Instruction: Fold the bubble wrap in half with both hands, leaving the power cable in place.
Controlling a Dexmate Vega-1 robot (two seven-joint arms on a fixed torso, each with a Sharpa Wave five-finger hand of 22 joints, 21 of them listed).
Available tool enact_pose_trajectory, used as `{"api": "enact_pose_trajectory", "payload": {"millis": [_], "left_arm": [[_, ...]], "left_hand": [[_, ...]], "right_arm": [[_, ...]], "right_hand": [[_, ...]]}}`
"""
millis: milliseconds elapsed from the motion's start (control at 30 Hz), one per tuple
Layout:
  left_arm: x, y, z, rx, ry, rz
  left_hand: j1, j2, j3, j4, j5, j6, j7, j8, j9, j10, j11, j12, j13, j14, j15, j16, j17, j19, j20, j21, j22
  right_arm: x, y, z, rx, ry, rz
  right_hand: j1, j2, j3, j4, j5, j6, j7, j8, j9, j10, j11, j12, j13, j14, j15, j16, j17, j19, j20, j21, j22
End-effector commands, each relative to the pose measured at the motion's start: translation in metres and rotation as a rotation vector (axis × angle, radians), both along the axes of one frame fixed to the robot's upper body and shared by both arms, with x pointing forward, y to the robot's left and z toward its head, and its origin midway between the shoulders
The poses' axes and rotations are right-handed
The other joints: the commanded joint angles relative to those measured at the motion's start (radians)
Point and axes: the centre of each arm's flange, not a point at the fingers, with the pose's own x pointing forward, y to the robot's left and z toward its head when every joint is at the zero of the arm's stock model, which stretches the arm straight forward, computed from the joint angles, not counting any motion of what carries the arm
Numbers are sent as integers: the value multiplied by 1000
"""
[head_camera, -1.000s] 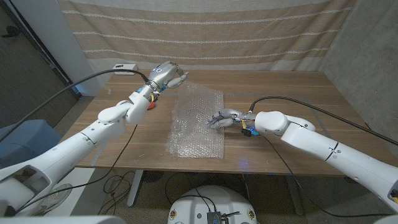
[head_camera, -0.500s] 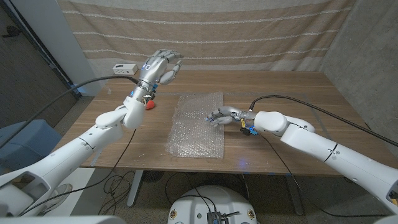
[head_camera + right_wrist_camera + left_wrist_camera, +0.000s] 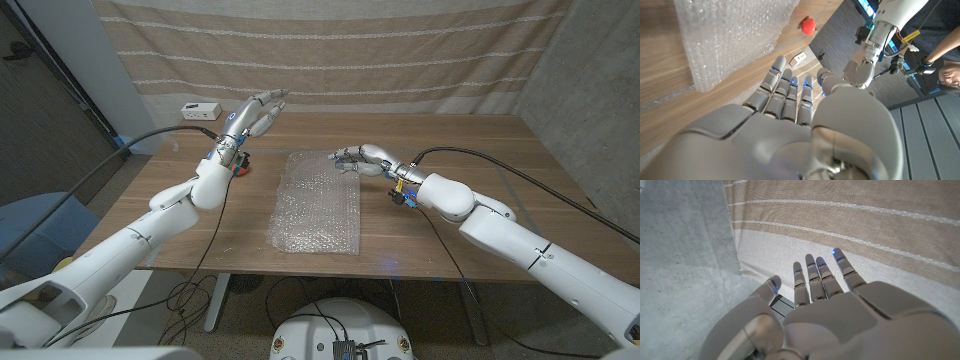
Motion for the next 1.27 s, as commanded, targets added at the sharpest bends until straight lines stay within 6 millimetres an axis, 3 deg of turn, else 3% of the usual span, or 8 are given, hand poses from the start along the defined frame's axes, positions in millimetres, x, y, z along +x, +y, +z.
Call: {"api": "enact_pose_trajectory", "payload": {"millis": [33,100,433,667,733,1067,1267], "left_arm": [[21,25,-22,-176,223,-216],[24,27,-25,-199,255,-251],[39,35,-44,-321,373,-407],[51,42,-52,-395,460,-502],[54,45,-56,-424,485,-531],[69,60,-74,-567,575,-572],[85,64,-89,-648,675,-531]], "left_hand": [[-12,3,3,14,-5,-37,-2,-5,-10,-30,4,-14,-12,-27,6,-4,-6,-18,-1,-9,-6],[-16,2,3,17,-6,-58,-6,-6,-15,-45,2,-20,-18,-36,10,-5,-9,-25,-3,-12,-10],[-27,-2,3,18,-10,-134,-9,-6,-32,-114,5,-36,-46,-106,16,-12,-19,-58,-32,-29,-27],[-40,-9,-4,23,-10,-183,-6,-6,-40,-169,-22,-42,-66,-150,15,-12,-22,-79,-41,-40,-37],[-44,-10,-6,24,-9,-198,-5,-6,-42,-184,-39,-42,-73,-160,16,-11,-22,-86,-47,-44,-40],[-63,-14,-18,34,-6,-278,-2,-9,-46,-245,-47,-42,-93,-219,13,-13,-23,-118,-62,-62,-49],[-75,-20,-28,41,-6,-311,-1,-10,-47,-276,-48,-42,-99,-244,17,-13,-22,-130,-59,-69,-51]], "right_arm": [[-4,-33,22,274,-93,43],[-2,-40,22,313,-99,39],[12,-70,25,490,-89,57],[22,-98,29,638,-71,65],[25,-106,30,686,-69,58],[45,-139,29,829,-47,17],[47,-139,30,862,-58,46]], "right_hand": [[-33,-1,-8,20,-8,-17,-6,-5,1,-5,5,-1,1,-5,6,3,0,-5,-5,-9,3],[-58,-1,-17,31,-12,-26,-5,-5,1,-8,10,-2,1,-10,10,3,-2,-7,-3,-15,3],[-110,-11,-36,50,-18,-45,-4,-6,0,-26,17,-8,0,-26,21,-1,-8,-8,3,-27,2],[-152,-22,-54,65,-19,-48,4,-2,0,-20,26,-3,-1,-20,27,3,-14,1,8,-34,2],[-159,-24,-56,67,-19,-46,9,-1,0,-18,29,-3,-1,-17,29,3,-15,4,9,-34,2],[-183,-36,-64,69,-15,-32,23,6,-2,-6,35,2,-2,-8,32,5,-24,20,7,-38,2],[-189,-36,-63,68,-13,-28,31,7,-3,-4,36,2,-3,-7,32,5,-28,22,5,-42,1]]}}
